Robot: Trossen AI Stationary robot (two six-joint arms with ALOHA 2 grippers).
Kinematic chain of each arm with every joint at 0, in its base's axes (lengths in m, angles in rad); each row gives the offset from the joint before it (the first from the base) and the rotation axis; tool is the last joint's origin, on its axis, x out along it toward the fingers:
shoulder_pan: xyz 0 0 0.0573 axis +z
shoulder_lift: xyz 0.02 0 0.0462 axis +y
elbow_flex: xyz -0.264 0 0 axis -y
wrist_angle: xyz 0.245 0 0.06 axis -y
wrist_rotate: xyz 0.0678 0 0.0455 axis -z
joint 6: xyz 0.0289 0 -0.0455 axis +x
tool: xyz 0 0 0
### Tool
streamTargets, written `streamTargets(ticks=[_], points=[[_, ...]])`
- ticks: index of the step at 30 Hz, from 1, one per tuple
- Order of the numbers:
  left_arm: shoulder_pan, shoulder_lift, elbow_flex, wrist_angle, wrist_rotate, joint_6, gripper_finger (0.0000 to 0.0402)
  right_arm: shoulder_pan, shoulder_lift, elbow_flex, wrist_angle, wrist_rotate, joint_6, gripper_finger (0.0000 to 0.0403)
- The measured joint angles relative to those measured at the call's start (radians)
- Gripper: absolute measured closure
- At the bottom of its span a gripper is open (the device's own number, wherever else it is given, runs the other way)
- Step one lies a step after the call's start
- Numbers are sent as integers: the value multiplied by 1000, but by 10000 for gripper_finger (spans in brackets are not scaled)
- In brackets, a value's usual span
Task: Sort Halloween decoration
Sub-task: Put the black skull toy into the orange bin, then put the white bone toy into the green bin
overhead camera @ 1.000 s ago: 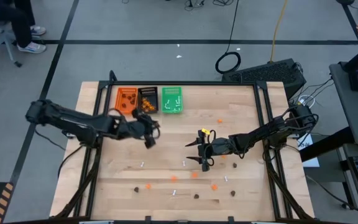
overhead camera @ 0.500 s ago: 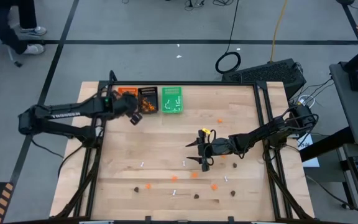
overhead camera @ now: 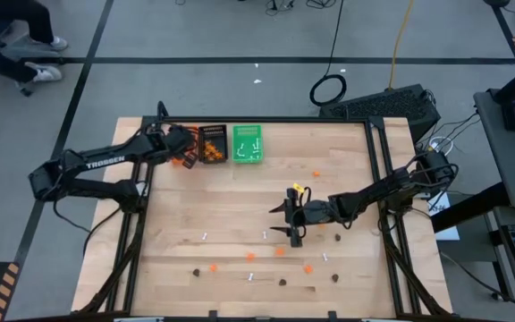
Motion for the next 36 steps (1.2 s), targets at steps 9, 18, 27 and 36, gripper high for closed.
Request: streamTargets(ticks=[9,18,27,36], points=[[9,36,-39,26,-3,-16,266,23,89,0,42,0,24,177],[-10,27,-39,18,10,-88,225,23,212,0,196,2,61,177],[-166,-66,-39,-9,50,-264,224,23,238,0,214,-78,51,177],[-406,-84,-38,47,-11,-384,223,23,364,16,364,-68,44,176]])
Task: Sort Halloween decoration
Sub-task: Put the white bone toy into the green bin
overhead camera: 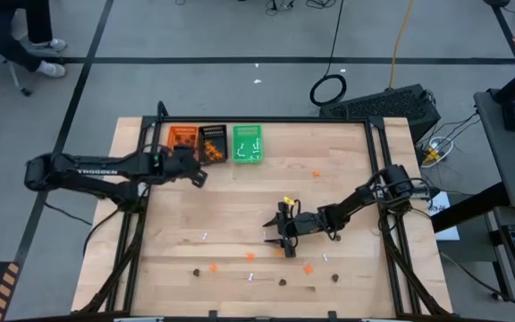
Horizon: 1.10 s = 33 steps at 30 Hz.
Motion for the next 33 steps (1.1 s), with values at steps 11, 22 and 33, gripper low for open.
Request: streamTargets(ticks=[11,22,33], points=[[-234,1,0,73,-137,-101,223,19,12,6,-13,26,-31,162],[-295,1,1,138,-185,-100,223,18,53,37,-12,47,-23,149],[-302,1,1,154,-200,-99,223,10,116,79,-17,43,6,151]])
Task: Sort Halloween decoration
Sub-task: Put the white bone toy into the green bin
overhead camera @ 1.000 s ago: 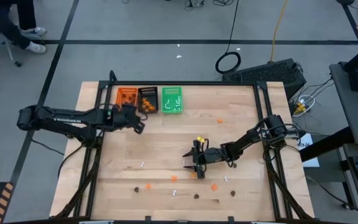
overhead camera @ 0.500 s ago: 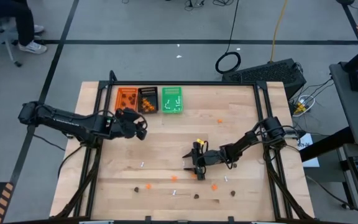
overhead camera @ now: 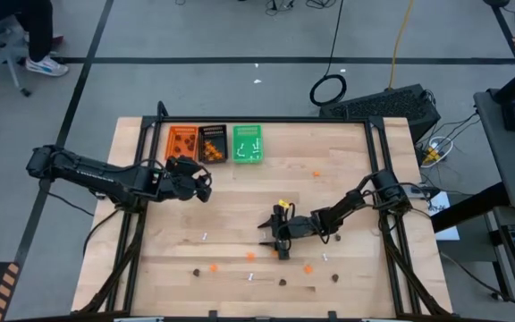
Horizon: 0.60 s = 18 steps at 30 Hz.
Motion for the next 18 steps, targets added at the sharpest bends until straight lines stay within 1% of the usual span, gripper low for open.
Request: streamTargets(ticks=[3,6,18], points=[[0,0,0,-9,0,1,223,0,14,-1,7,4,18,157],[0,0,0,-8,0,8,223,0,15,-2,-1,4,18,178],[0,0,0,-8,0,8,223,1,17,-5,-23,0,18,309]])
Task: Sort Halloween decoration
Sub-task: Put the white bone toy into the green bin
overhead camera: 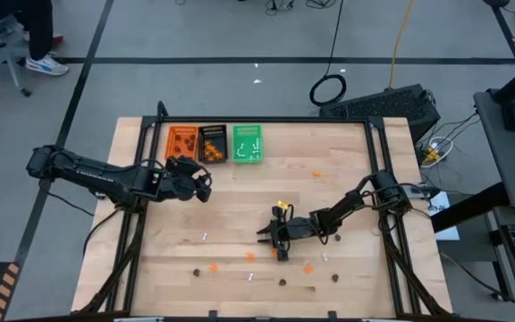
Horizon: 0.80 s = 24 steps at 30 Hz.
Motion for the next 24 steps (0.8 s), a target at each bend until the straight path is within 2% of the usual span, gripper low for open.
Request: streamTargets(ticks=[5,11,24], points=[[-7,0,0,0,0,0,223,-1,1,0,0,0,-4,336],[-32,0,0,0,0,-1,223,-2,4,-2,7,0,-18,322],[-47,1,0,0,-6,-1,223,-2,-48,-3,12,-4,-95,324]])
